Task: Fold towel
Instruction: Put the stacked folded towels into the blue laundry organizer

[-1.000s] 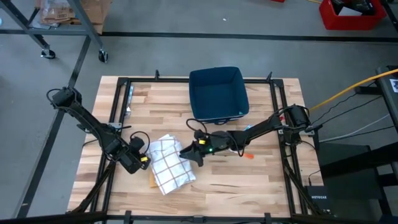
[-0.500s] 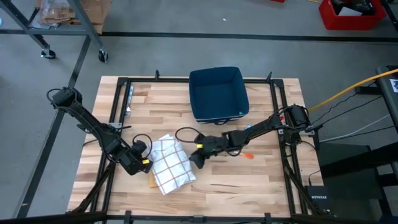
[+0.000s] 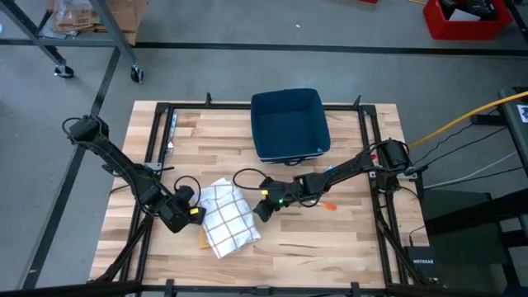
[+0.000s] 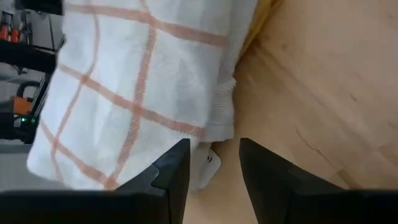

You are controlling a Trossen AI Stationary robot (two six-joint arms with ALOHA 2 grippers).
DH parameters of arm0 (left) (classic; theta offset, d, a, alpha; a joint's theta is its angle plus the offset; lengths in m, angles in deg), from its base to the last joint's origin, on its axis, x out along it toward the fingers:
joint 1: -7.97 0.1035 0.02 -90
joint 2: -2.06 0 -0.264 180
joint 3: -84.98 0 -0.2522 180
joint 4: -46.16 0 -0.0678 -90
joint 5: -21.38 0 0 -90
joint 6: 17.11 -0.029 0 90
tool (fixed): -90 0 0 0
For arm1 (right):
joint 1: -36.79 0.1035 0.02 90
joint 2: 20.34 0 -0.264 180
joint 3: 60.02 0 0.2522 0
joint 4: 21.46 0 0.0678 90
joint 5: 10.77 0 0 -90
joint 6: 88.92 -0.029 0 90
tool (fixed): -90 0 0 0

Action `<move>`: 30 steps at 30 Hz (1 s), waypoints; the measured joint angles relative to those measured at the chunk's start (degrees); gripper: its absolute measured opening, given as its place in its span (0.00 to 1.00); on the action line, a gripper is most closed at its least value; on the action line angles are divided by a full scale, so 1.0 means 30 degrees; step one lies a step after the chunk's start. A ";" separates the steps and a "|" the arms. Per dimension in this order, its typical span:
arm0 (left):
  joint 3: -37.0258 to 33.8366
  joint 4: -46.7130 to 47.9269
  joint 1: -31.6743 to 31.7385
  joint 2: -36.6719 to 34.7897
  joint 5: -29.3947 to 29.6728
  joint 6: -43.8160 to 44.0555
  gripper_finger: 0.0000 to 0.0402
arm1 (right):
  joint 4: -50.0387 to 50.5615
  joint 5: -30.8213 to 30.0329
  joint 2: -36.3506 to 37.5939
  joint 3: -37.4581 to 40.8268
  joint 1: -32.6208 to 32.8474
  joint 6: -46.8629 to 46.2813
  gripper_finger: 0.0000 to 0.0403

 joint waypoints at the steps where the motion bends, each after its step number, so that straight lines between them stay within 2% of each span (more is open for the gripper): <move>1: 0.0000 -0.0143 0.0000 0.0093 0.0200 0.0022 0.39 | -0.0082 0.0007 -0.0126 0.0000 0.0000 -0.0223 0.35; 11: 0.0000 -0.2017 0.0000 0.3069 0.0532 0.1067 0.39 | -0.4353 0.0666 -0.2652 0.0007 0.0000 -0.3509 0.35; 19: 0.0059 -0.4319 0.0029 0.5893 0.1273 0.2207 0.39 | -0.5108 0.0947 -0.3562 -0.0119 0.0000 -0.4640 0.35; 24: 0.0040 -0.5682 0.0049 0.6440 0.2860 0.2587 0.39 | -0.5564 0.1184 -0.4098 -0.0646 0.0000 -0.4646 0.35; 30: 0.0012 -0.6244 0.0523 0.6477 0.3166 0.2344 0.39 | -0.5487 0.1391 -0.5115 -0.2086 0.0000 -0.4503 0.35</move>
